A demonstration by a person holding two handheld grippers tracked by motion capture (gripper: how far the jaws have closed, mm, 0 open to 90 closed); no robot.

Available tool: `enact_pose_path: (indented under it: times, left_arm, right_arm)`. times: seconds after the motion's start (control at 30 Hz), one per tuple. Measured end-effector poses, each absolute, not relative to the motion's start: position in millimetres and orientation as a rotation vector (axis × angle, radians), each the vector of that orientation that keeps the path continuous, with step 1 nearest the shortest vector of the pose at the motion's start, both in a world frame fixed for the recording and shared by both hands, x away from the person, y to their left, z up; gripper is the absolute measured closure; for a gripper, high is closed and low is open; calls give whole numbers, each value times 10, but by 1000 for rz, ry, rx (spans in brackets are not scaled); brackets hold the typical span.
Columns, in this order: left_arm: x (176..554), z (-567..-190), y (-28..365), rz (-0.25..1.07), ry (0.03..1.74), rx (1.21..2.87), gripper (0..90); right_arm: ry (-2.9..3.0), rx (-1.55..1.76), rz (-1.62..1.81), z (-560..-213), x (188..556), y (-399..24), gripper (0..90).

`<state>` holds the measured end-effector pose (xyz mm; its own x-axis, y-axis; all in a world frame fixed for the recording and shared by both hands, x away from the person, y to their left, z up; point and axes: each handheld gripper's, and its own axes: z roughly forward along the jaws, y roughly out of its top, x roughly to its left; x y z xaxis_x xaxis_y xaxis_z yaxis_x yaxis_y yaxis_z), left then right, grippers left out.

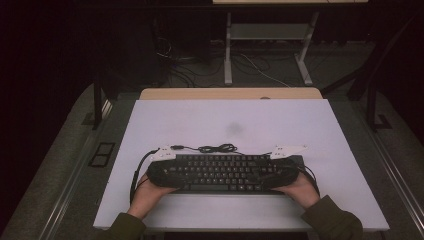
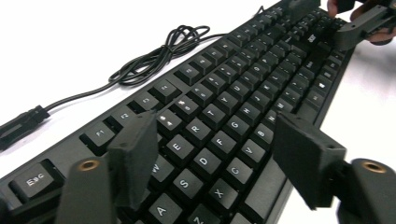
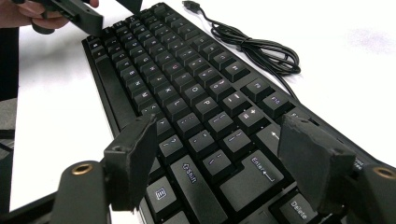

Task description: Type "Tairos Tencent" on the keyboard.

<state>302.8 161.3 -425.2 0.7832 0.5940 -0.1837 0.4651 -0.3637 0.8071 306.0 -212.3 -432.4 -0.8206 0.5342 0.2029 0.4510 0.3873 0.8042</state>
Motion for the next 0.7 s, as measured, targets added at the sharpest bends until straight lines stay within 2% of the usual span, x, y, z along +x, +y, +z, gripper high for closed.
enact_pose_path:
  times: [0.1,0.4,0.57,0.7]
  left_arm:
    - [3058,-4262,1614,181,790,2027,426]
    - [3123,-4283,1633,191,813,2042,773]
    - [3161,-4300,1628,175,817,2054,888]
    - [3178,-4310,1606,166,811,2062,889]
  right_arm:
    - [2543,908,1427,-4327,3058,-2122,280]
    - [2540,914,1427,-4327,3056,-2124,280]
    - [2538,908,1425,-4328,3053,-2120,280]
    - [2538,908,1424,-4329,3054,-2118,280]
